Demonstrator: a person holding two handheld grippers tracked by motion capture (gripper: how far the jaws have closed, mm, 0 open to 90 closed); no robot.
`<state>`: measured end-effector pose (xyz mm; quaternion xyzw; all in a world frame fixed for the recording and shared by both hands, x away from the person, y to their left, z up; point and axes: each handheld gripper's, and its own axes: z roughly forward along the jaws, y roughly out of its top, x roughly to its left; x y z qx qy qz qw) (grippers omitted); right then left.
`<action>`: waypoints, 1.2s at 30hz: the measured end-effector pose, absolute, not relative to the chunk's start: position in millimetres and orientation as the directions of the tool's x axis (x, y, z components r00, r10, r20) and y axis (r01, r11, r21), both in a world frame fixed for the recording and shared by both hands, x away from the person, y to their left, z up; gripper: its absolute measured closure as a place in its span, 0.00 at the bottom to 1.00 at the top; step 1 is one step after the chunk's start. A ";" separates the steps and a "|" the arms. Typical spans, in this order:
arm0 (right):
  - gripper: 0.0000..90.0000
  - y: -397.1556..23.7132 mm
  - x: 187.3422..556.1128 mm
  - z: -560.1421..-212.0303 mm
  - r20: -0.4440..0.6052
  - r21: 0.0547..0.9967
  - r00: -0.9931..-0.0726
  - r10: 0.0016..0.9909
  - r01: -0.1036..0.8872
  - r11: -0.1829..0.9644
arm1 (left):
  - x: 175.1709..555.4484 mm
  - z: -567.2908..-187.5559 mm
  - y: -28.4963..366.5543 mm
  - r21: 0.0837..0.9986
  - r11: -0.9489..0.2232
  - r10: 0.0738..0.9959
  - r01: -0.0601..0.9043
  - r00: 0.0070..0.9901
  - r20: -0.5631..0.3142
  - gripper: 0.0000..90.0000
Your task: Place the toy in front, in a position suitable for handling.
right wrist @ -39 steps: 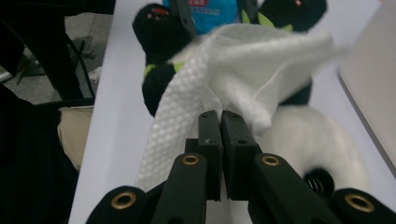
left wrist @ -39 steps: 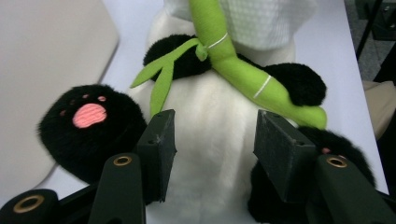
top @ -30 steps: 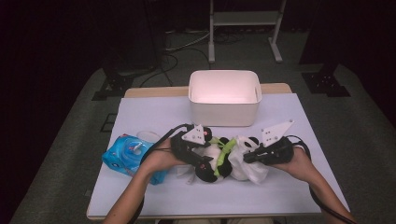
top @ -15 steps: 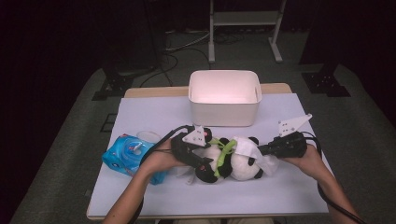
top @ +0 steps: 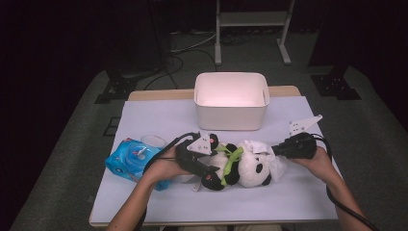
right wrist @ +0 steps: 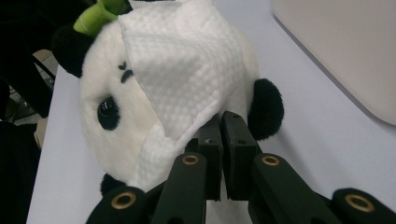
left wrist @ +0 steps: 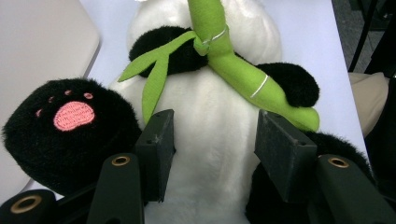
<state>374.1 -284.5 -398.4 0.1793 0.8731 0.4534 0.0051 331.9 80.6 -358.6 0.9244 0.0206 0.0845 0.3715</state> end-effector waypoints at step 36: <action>0.96 -253.9 348.2 -373.9 0.102 0.795 -0.970 0.221 0.213 0.568 | 325.3 -332.3 110.6 0.745 -0.667 0.146 -0.014 0.978 0.149 0.49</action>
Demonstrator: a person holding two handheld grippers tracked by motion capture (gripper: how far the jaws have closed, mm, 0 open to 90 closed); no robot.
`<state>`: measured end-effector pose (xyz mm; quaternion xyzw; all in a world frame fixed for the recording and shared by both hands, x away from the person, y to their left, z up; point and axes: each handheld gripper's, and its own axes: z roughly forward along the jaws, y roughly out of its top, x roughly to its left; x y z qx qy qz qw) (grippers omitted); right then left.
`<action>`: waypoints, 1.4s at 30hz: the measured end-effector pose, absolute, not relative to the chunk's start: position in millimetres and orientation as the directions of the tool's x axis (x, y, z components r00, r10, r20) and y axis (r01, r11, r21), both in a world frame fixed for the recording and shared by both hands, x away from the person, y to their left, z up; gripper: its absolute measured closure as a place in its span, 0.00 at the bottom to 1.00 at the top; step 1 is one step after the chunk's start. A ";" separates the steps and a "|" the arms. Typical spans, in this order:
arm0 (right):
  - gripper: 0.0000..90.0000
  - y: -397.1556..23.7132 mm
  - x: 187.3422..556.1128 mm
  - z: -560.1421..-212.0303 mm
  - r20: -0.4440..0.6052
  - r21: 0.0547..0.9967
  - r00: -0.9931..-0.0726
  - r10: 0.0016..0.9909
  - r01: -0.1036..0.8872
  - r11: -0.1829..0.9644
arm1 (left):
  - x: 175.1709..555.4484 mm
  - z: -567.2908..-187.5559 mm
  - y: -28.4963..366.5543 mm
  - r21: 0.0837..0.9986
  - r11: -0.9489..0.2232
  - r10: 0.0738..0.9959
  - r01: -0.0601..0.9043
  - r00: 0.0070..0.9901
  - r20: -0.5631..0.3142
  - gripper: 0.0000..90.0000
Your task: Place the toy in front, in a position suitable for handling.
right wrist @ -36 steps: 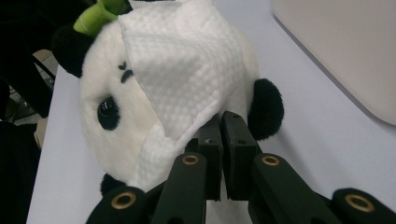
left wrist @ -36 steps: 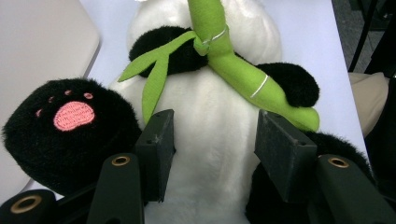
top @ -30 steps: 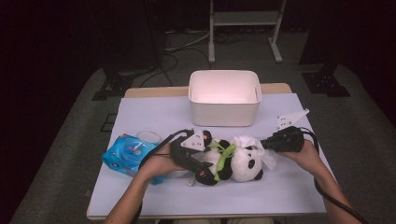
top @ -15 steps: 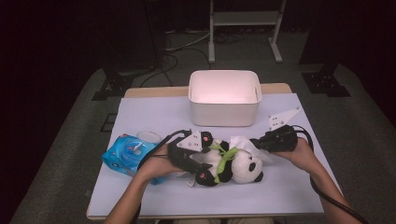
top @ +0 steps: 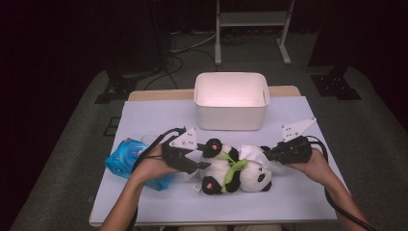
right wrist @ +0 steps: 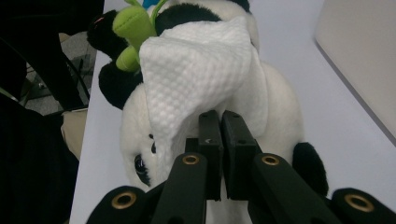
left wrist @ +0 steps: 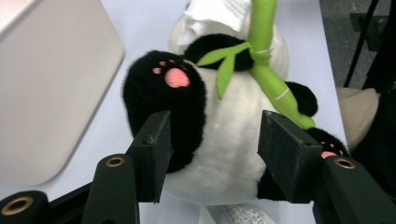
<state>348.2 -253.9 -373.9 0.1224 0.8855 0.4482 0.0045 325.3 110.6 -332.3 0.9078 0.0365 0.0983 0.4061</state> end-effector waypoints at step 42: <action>0.96 -173.8 352.4 -342.1 0.051 0.772 -0.996 0.077 0.088 0.629 | 333.2 -348.3 108.0 0.784 -0.621 0.163 0.022 0.982 0.101 0.62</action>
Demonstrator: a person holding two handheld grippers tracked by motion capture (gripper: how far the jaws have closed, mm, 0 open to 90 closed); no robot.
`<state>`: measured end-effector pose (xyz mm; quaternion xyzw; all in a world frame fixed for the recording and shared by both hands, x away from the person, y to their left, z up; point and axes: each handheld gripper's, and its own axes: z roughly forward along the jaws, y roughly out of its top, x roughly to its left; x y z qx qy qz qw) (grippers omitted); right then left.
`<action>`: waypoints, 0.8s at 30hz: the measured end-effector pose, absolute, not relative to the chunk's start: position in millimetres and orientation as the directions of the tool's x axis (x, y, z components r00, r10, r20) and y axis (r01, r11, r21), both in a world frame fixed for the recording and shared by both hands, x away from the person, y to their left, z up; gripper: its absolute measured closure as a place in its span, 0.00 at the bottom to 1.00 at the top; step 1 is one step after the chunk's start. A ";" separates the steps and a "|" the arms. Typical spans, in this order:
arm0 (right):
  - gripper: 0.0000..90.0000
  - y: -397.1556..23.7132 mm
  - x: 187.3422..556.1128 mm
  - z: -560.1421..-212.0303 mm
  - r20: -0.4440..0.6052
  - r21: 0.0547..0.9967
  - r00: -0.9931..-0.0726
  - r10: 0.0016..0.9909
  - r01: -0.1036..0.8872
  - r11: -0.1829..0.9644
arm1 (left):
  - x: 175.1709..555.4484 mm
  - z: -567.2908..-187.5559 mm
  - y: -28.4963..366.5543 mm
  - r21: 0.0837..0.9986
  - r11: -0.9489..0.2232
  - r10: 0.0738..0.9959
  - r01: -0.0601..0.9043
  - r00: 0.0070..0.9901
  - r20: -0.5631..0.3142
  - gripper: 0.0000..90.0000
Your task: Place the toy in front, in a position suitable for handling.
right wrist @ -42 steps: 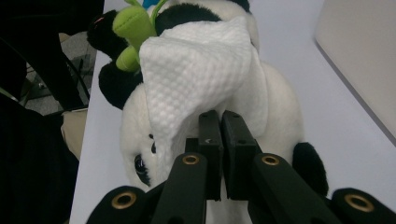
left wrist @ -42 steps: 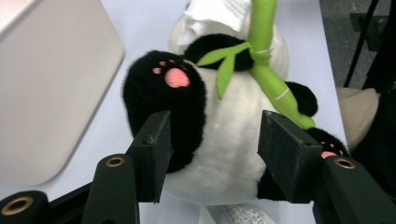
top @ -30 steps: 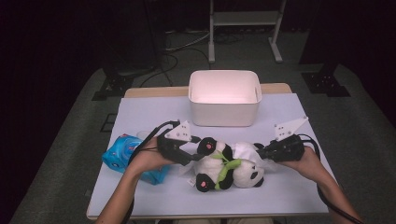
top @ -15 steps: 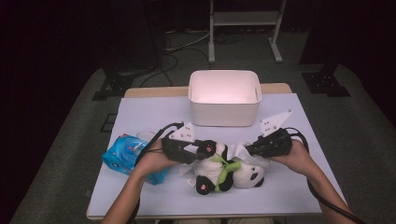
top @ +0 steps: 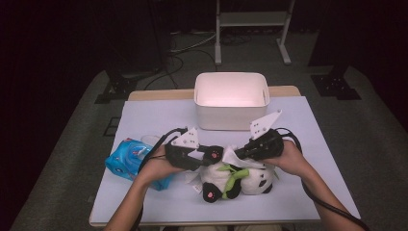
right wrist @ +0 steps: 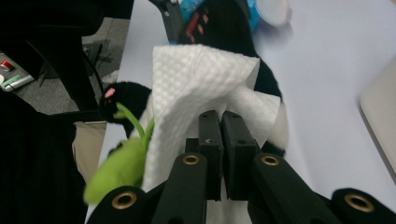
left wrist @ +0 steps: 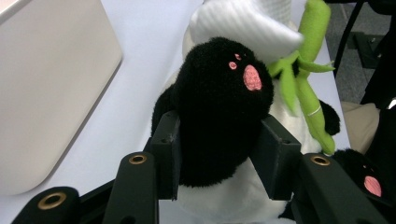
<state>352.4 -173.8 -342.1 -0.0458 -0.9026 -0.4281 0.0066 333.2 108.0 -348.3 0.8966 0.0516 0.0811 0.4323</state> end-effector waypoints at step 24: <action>0.96 -157.5 358.6 -341.4 0.039 0.743 -0.997 0.065 0.073 0.666 | 328.1 -347.7 111.1 0.787 -0.616 0.162 0.022 0.982 0.099 0.64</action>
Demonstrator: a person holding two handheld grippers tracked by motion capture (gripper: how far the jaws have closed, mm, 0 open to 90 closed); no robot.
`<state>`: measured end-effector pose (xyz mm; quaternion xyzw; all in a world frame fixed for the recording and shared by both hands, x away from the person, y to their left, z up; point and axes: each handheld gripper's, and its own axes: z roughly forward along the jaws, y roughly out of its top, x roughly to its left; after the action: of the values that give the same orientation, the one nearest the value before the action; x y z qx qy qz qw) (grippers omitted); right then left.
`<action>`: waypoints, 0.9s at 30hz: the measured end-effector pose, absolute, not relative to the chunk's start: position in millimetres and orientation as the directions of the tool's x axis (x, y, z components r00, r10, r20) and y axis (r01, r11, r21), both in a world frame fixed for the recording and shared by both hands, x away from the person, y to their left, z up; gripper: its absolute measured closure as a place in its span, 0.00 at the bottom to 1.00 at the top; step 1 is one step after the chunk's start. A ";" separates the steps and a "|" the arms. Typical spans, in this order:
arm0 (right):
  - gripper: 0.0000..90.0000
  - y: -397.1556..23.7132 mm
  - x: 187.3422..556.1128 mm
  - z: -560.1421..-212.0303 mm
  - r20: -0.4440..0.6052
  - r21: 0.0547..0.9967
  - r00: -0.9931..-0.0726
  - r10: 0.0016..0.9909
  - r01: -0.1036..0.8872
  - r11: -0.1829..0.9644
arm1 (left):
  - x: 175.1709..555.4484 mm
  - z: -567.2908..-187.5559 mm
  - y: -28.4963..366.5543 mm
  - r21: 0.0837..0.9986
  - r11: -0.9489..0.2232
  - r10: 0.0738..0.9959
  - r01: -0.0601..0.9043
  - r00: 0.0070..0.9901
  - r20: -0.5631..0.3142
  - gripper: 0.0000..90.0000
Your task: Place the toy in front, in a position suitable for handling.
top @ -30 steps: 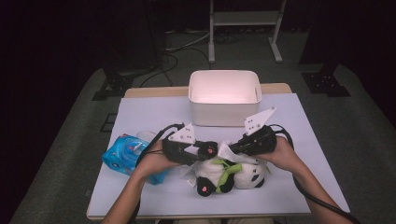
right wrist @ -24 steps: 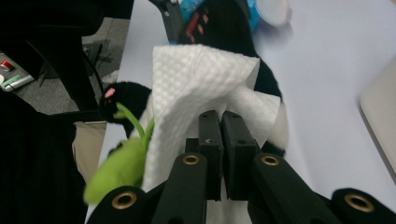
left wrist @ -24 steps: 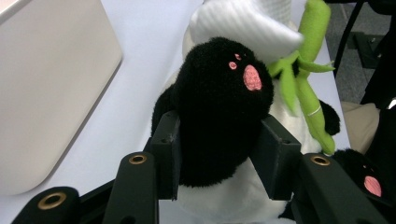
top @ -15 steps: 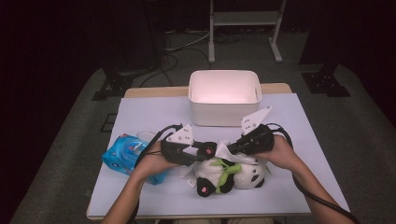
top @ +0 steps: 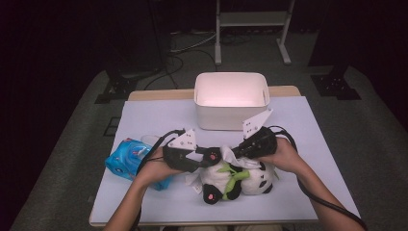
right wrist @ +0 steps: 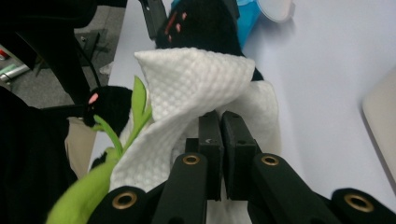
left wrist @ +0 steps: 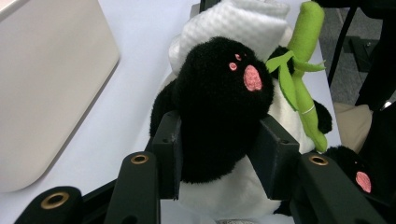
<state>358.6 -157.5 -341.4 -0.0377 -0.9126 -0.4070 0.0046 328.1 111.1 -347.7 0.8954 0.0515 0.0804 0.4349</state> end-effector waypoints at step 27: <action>0.96 -160.8 339.4 -341.7 0.008 0.723 -0.999 0.049 0.040 0.689 | 339.8 -348.5 105.2 0.774 -0.630 0.214 0.060 0.972 0.099 0.58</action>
<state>339.4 -160.8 -341.7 -0.0242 -0.9190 -0.3935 -0.0061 339.8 105.2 -348.5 0.8982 0.0761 0.0908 0.4234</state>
